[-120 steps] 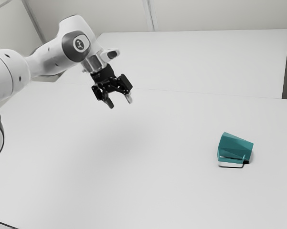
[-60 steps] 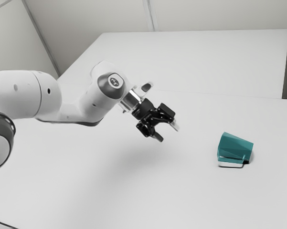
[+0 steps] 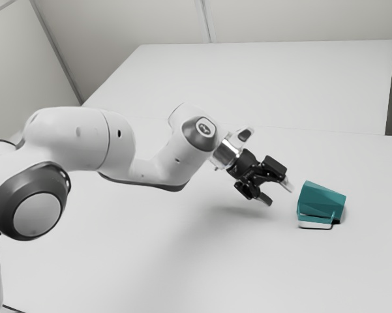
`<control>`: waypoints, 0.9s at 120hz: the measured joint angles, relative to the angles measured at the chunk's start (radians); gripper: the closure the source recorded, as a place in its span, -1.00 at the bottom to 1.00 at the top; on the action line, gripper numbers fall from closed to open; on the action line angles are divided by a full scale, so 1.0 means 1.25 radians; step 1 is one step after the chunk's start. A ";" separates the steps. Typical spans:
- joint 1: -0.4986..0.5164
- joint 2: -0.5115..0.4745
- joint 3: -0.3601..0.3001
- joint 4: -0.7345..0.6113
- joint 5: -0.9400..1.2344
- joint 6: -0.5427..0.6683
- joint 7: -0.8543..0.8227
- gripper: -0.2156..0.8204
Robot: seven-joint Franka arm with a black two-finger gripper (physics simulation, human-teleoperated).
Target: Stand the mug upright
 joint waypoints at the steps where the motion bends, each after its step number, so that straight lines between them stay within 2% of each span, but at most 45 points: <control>1: -0.001 0.002 0.000 0.003 -0.001 0.001 0.001 -0.58; 55: -0.029 0.099 -0.001 0.134 -0.012 0.040 0.047 -0.58; 108: -0.052 0.135 -0.002 0.165 -0.062 0.050 0.069 -0.58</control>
